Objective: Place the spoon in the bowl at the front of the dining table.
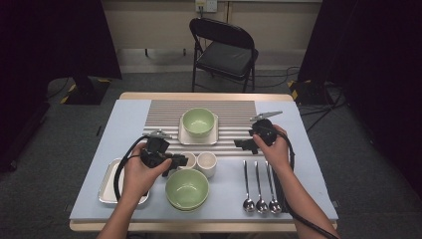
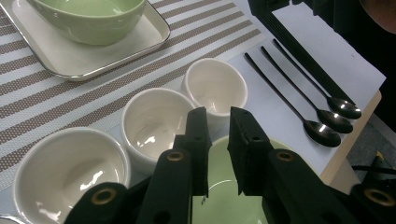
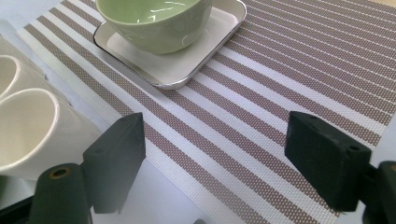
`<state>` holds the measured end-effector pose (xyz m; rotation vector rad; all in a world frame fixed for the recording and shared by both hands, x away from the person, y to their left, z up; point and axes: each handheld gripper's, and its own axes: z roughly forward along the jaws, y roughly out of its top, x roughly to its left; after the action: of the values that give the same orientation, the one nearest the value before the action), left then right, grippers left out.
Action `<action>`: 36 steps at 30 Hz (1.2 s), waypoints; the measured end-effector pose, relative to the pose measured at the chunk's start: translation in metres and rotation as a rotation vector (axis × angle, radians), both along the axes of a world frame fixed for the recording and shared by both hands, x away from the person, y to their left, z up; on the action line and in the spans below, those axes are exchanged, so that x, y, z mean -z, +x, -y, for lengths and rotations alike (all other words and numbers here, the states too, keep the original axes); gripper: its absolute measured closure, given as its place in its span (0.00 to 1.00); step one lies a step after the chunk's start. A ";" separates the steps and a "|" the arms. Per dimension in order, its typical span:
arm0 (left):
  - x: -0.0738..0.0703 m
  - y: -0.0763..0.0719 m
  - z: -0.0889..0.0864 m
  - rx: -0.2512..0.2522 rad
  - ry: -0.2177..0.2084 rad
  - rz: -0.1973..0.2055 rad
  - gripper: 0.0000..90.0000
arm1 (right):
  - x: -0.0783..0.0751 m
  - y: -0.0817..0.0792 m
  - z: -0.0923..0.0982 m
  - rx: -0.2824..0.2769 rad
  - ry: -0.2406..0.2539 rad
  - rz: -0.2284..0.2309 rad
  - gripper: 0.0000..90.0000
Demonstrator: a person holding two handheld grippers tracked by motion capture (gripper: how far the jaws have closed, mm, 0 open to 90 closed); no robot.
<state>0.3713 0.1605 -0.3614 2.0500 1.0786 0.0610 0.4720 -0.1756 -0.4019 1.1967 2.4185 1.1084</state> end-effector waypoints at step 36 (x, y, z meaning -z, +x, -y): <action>0.001 0.000 0.032 0.062 -0.006 -0.016 0.92 | 0.007 -0.007 0.004 -0.020 -0.005 -0.013 0.22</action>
<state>0.3714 0.1282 -0.3629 2.0804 1.0227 0.0096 0.4653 -0.1797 -0.4091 1.1849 2.4464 1.1035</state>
